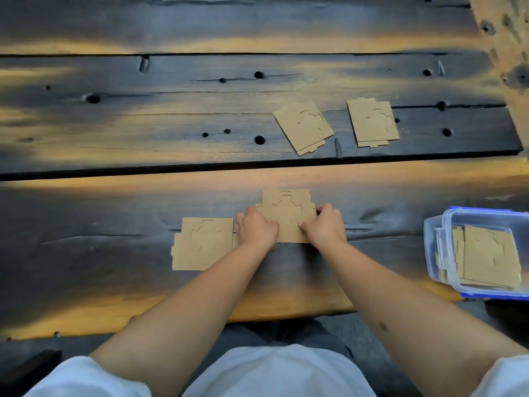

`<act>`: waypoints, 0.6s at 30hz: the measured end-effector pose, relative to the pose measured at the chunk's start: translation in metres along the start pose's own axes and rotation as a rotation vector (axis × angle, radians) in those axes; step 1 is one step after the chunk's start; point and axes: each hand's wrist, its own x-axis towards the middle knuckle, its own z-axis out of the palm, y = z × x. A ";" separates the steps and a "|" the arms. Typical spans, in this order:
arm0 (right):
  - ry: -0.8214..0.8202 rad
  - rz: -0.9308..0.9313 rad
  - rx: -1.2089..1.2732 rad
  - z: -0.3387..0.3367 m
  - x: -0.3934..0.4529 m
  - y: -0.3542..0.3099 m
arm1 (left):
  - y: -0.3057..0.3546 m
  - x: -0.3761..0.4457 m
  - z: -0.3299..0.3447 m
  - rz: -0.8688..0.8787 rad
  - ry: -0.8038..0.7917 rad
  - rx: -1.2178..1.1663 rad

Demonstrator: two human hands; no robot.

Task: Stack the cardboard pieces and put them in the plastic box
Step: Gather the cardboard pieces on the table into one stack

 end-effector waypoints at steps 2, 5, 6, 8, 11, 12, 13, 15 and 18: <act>0.002 -0.016 -0.008 0.001 0.001 -0.003 | 0.002 0.000 0.001 -0.012 -0.029 -0.024; -0.019 -0.003 0.010 0.002 0.005 -0.004 | 0.006 0.002 -0.001 -0.055 -0.063 -0.065; -0.033 0.006 0.008 0.001 0.006 -0.003 | 0.006 0.003 -0.002 -0.064 -0.069 -0.078; -0.070 0.002 0.005 0.000 0.008 -0.003 | 0.004 0.004 -0.004 -0.044 -0.074 -0.069; -0.114 -0.039 0.038 -0.001 0.004 -0.005 | -0.002 0.000 -0.007 0.014 -0.096 -0.031; -0.115 -0.031 0.040 0.000 0.001 -0.005 | -0.005 -0.002 -0.008 0.023 -0.101 -0.028; -0.111 -0.006 0.040 0.000 0.001 -0.005 | -0.006 -0.003 -0.007 0.027 -0.104 -0.026; -0.103 0.018 0.023 0.002 -0.005 -0.006 | -0.012 -0.006 -0.009 0.027 -0.098 -0.037; -0.108 -0.011 -0.011 0.004 -0.013 -0.011 | -0.020 -0.009 -0.015 0.040 -0.127 -0.097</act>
